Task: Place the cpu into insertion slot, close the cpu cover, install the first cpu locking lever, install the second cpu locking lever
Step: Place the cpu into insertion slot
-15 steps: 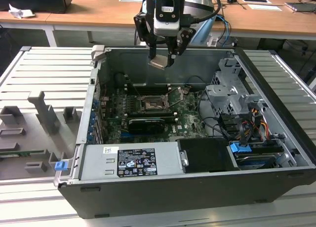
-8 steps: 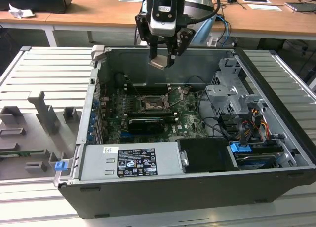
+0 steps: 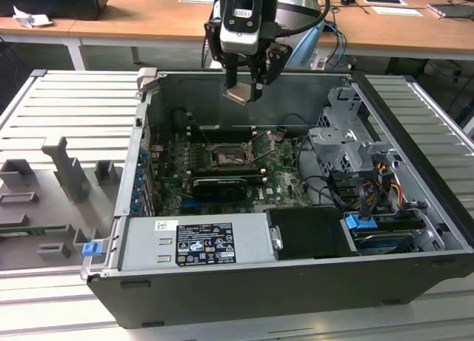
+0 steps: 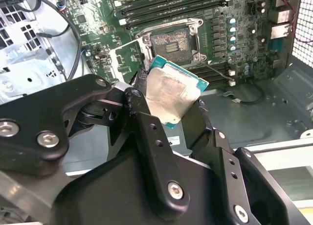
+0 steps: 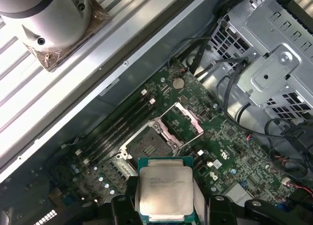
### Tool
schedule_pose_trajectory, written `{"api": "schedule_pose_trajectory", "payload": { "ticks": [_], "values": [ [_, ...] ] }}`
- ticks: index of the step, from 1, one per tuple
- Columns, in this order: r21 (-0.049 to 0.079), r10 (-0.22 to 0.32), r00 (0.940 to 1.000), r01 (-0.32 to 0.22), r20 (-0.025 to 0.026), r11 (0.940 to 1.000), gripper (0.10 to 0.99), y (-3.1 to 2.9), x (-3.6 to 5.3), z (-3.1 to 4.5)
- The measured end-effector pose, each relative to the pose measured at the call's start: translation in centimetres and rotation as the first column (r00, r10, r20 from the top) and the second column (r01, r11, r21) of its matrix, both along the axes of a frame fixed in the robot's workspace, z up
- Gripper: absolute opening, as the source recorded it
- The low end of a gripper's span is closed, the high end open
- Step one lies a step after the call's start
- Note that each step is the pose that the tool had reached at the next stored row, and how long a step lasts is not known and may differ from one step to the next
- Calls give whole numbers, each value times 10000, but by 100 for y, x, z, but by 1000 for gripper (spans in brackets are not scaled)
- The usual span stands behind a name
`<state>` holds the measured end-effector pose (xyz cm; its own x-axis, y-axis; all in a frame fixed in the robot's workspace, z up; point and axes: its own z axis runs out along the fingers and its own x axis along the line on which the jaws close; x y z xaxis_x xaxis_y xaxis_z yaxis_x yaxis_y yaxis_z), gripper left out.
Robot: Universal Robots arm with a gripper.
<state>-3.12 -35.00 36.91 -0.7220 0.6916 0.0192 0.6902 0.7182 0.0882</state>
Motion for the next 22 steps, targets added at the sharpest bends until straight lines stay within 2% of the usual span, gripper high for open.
{"api": "schedule_pose_trajectory", "payload": {
  "ticks": [11, 22],
  "values": [
    [-1, -884, 9961, 884, 0, 9961, 529, 0, 0, -3],
    [-18, -1004, 9949, 1004, 0, 9949, 529, 0, 0, -37]
  ]
}}
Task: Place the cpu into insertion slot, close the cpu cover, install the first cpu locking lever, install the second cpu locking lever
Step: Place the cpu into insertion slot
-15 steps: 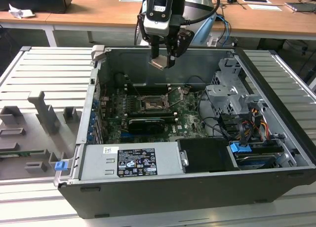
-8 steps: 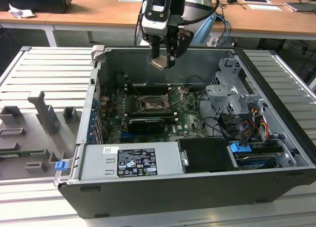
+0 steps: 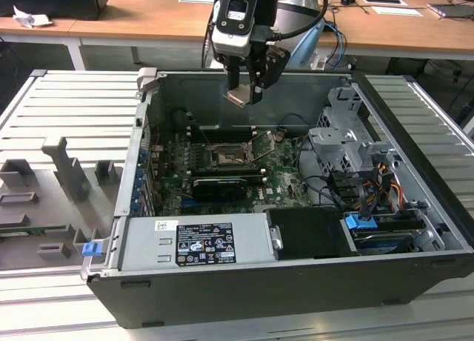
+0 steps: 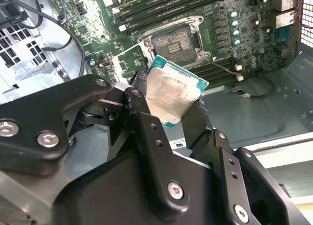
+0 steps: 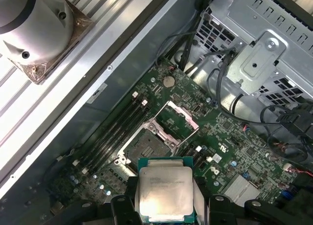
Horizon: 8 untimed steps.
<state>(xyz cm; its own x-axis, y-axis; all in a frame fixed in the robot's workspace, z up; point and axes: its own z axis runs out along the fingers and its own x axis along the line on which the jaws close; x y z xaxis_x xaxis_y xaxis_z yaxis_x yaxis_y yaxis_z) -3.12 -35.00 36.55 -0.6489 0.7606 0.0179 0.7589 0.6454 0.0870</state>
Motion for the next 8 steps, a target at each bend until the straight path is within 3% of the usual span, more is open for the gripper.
{"api": "schedule_pose_trajectory", "payload": {
  "ticks": [8],
  "values": [
    [2, -341, 9994, 341, 0, 9994, 529, 0, 0, -8]
  ]
}}
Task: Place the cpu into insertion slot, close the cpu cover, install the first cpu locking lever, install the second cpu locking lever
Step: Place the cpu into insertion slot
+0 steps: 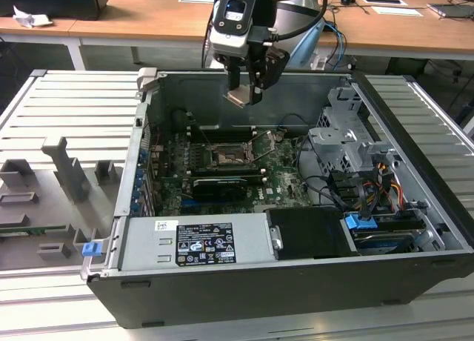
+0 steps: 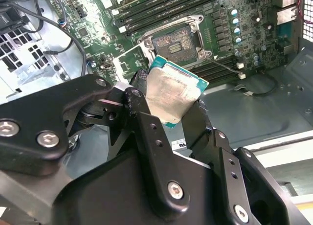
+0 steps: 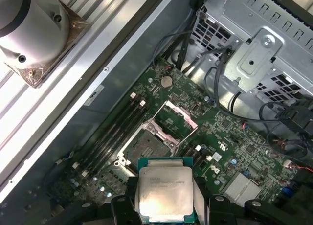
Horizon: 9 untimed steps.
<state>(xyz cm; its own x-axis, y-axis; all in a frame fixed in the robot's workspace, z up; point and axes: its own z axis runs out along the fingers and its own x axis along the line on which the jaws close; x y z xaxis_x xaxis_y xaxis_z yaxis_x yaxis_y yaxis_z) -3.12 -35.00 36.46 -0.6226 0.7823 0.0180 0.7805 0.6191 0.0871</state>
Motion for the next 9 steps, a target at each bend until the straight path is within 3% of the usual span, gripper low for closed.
{"api": "schedule_pose_trajectory", "payload": {
  "ticks": [9],
  "values": [
    [0, -437, 9990, 437, 0, 9990, 529, 0, 0, -6]
  ]
}}
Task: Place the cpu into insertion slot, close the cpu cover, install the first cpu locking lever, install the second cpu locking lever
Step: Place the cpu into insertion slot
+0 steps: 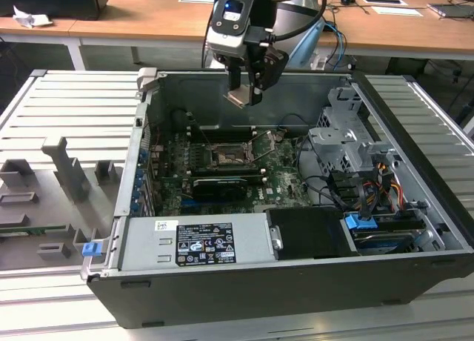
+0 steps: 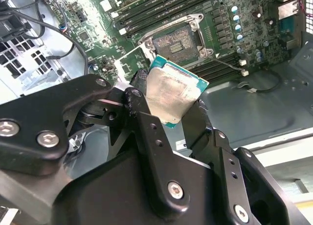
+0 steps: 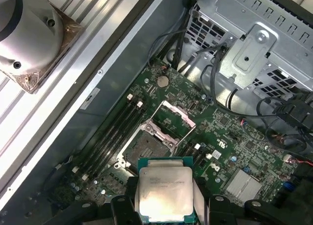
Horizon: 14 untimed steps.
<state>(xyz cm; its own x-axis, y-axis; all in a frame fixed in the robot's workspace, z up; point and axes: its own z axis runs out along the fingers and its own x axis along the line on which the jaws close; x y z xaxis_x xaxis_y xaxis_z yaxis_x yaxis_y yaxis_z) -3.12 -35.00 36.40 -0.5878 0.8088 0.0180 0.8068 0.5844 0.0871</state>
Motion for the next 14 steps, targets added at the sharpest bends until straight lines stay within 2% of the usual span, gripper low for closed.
{"api": "schedule_pose_trajectory", "payload": {
  "ticks": [10, 14],
  "values": [
    [-1, -491, 9988, 491, 0, 9988, 529, 0, 0, -5],
    [0, -1078, 9942, 1078, 0, 9942, 529, 0, 0, -10]
  ]
}}
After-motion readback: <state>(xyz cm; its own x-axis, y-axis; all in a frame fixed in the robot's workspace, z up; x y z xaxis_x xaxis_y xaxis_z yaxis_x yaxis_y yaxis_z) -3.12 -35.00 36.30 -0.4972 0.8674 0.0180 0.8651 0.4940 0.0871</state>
